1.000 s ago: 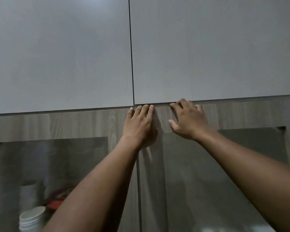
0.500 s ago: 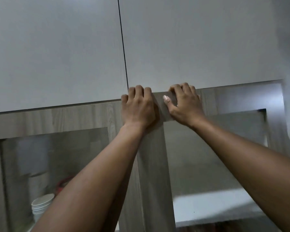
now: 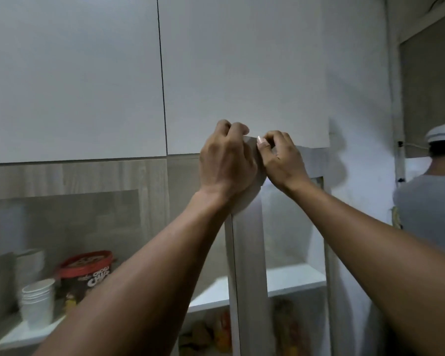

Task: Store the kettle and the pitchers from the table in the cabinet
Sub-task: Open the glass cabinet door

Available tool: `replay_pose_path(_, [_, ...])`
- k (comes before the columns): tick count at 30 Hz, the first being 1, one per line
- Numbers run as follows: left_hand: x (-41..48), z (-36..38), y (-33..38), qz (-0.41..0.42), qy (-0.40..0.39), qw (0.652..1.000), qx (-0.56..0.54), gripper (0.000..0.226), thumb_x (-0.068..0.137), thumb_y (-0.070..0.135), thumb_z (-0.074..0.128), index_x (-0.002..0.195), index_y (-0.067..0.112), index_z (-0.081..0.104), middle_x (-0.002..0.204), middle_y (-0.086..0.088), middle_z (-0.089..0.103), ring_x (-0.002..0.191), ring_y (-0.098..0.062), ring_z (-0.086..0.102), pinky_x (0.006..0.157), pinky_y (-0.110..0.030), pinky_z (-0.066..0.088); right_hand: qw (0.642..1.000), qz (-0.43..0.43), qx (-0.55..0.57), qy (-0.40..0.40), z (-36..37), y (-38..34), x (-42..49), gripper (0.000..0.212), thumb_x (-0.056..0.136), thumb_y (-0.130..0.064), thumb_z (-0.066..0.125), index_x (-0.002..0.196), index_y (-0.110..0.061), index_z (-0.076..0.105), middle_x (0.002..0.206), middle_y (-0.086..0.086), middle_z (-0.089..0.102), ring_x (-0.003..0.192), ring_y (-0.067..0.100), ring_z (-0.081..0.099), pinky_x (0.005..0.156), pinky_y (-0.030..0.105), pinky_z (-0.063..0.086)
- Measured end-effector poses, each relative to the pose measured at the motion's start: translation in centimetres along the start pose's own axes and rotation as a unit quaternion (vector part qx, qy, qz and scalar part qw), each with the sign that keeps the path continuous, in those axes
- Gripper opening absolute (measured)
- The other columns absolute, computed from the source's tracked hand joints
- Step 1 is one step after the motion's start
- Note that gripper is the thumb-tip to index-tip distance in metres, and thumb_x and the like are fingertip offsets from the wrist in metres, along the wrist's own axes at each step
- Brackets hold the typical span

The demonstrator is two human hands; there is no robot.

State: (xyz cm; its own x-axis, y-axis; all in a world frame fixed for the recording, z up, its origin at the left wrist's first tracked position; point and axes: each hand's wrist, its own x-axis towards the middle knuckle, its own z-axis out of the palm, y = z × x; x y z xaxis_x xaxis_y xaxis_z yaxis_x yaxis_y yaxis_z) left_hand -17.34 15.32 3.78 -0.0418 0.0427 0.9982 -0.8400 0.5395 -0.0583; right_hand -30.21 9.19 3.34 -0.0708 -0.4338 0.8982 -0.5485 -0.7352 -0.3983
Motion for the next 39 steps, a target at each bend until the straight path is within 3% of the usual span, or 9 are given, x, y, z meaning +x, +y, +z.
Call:
replay_pose_path(3, [0.2, -0.3, 5.3, -0.015, 0.013, 0.999, -0.029, 0.039, 0.090, 0.026, 0.045, 0.113, 0.005, 0.068, 0.100, -0.014, 0.071, 0.078, -0.031, 0.067, 0.062, -0.030, 0.044, 0.999, 0.013, 0.038, -0.007, -4.4, -0.4, -1.0, 0.028, 0.102, -0.037, 0.041, 0.108, -0.016, 0.057, 0.112, 0.002, 0.057, 0.101, 0.023, 0.057, 0.075, 0.021, 0.041])
replay_pose_path(8, [0.3, 0.5, 14.9, -0.139, 0.037, 0.974, -0.173, 0.027, 0.093, 0.025, 0.049, 0.098, 0.010, 0.070, 0.086, -0.002, 0.070, 0.073, -0.015, 0.060, 0.064, -0.023, 0.041, 0.988, 0.089, 0.115, -0.042, -12.9, 0.9, -2.5, 0.042, 0.098, -0.054, 0.038, 0.121, -0.027, 0.060, 0.121, -0.002, 0.065, 0.111, 0.018, 0.061, 0.098, 0.042, 0.050])
replay_pose_path(11, [0.0, 2.0, 20.9, -0.179, 0.034, 0.944, -0.274, 0.033, 0.095, 0.026, 0.041, 0.088, 0.011, 0.070, 0.079, -0.001, 0.067, 0.074, -0.016, 0.060, 0.066, -0.032, 0.048, 0.971, 0.136, 0.185, -0.066, -19.3, 1.6, -4.2, 0.044, 0.098, -0.057, 0.039, 0.126, -0.031, 0.061, 0.122, -0.005, 0.067, 0.113, 0.015, 0.063, 0.095, 0.045, 0.052])
replay_pose_path(16, [-2.3, 5.1, 29.7, -0.190, -0.052, 0.915, -0.353, 0.046, 0.096, 0.024, 0.035, 0.127, 0.016, 0.068, 0.120, -0.004, 0.074, 0.112, -0.019, 0.066, 0.093, -0.035, 0.053, 0.933, 0.236, 0.264, -0.064, -29.5, 3.1, -7.8, 0.052, 0.096, -0.060, 0.040, 0.114, -0.024, 0.074, 0.108, 0.004, 0.075, 0.102, 0.021, 0.069, 0.079, 0.037, 0.053])
replay_pose_path(20, [-5.2, 8.8, 34.0, -0.141, -0.211, 0.904, -0.345, 0.055, 0.097, 0.026, 0.031, 0.149, 0.017, 0.048, 0.152, -0.003, 0.052, 0.139, -0.018, 0.048, 0.116, -0.035, 0.038, 0.924, 0.278, 0.263, 0.011, -35.9, 5.3, -9.6, 0.062, 0.094, -0.062, 0.041, 0.116, -0.014, 0.073, 0.120, 0.014, 0.072, 0.113, 0.029, 0.068, 0.101, 0.045, 0.050])
replay_pose_path(24, [-7.6, 13.0, 36.9, -0.064, -0.393, 0.883, -0.249, 0.063, 0.105, 0.034, 0.030, 0.162, 0.028, 0.004, 0.171, 0.003, 0.004, 0.157, -0.021, 0.013, 0.126, -0.043, 0.018, 0.974, 0.217, 0.044, 0.048, -39.9, 7.7, -11.5, 0.051, 0.089, -0.053, 0.052, 0.135, -0.032, 0.048, 0.140, -0.007, 0.057, 0.127, 0.020, 0.055, 0.109, 0.048, 0.043])
replay_pose_path(29, [-9.7, 18.8, 39.6, -0.017, -0.435, 0.872, -0.226, 0.072, 0.105, 0.042, 0.032, 0.160, 0.030, -0.011, 0.171, 0.003, -0.010, 0.158, -0.024, 0.007, 0.125, -0.048, 0.020, 0.959, 0.166, -0.229, 0.023, -42.6, 11.8, -14.3, 0.089, 0.095, -0.039, 0.055, 0.158, -0.025, -0.006, 0.167, 0.002, 0.009, 0.153, 0.028, 0.015, 0.121, 0.050, 0.025])
replay_pose_path(33, [-10.7, 23.3, 40.1, 0.034, -0.439, 0.875, -0.203, 0.070, 0.104, 0.045, 0.034, 0.161, 0.033, -0.004, 0.171, 0.001, -0.008, 0.157, -0.030, 0.006, 0.124, -0.050, 0.014, 0.882, 0.159, -0.441, -0.034, -44.4, 16.1, -15.1, 0.101, 0.094, -0.041, 0.054, 0.155, -0.017, -0.022, 0.162, 0.003, -0.033, 0.153, 0.024, -0.015, 0.125, 0.047, 0.011])
replay_pose_path(39, [-11.8, 30.1, 39.0, 0.078, -0.467, 0.861, -0.185, 0.070, 0.102, 0.049, 0.035, 0.161, 0.031, 0.002, 0.171, 0.001, -0.007, 0.157, -0.033, 0.004, 0.125, -0.056, 0.014, 0.738, 0.141, -0.652, -0.100, -46.9, 21.7, -15.1, 0.094, 0.095, -0.052, 0.043, 0.156, -0.009, -0.015, 0.159, 0.012, -0.035, 0.151, 0.026, -0.023, 0.122, 0.045, -0.004])
